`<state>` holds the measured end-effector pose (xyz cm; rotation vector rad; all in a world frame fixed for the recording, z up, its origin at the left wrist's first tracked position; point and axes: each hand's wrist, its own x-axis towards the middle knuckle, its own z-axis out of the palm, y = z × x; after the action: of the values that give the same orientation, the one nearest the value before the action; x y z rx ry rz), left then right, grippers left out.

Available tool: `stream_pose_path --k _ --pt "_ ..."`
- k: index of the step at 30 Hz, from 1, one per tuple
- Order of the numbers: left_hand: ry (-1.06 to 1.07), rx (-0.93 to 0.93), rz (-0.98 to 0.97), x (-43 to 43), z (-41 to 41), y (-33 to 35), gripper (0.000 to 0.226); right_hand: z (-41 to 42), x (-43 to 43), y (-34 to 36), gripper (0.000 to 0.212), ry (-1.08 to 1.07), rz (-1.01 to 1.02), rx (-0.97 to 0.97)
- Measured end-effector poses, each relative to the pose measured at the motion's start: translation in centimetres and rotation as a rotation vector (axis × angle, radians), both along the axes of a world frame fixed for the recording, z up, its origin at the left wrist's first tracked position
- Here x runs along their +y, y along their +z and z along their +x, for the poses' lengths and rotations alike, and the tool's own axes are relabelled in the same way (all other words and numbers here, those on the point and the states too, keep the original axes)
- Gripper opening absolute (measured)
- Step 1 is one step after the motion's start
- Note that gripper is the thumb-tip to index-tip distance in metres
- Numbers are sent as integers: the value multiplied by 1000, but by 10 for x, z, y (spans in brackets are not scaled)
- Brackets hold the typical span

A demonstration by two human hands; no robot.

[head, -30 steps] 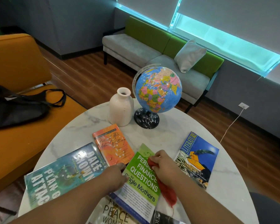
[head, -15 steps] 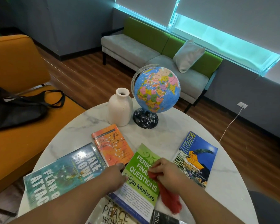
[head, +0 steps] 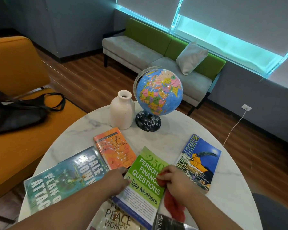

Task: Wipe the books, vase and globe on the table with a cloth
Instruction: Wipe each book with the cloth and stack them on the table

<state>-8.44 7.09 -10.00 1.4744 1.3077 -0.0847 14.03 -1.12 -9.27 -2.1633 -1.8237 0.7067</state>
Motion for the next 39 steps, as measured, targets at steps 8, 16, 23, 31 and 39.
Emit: stream_pose_path --k 8,16,23,31,39 --pt "8 -203 -249 -2 -22 4 68 -52 -7 -8 26 234 -65 211" --pt "103 -211 -219 -8 -16 3 75 -48 27 -2 27 -77 -37 -1" --pt "114 -165 -192 -7 -13 1 71 -47 36 5 25 35 -54 187" --pt "134 -170 -205 -6 -12 -4 69 -65 36 -3 46 189 -20 102" --pt "127 -194 -212 -7 -11 6 69 -30 83 -22 34 -119 -43 -116"
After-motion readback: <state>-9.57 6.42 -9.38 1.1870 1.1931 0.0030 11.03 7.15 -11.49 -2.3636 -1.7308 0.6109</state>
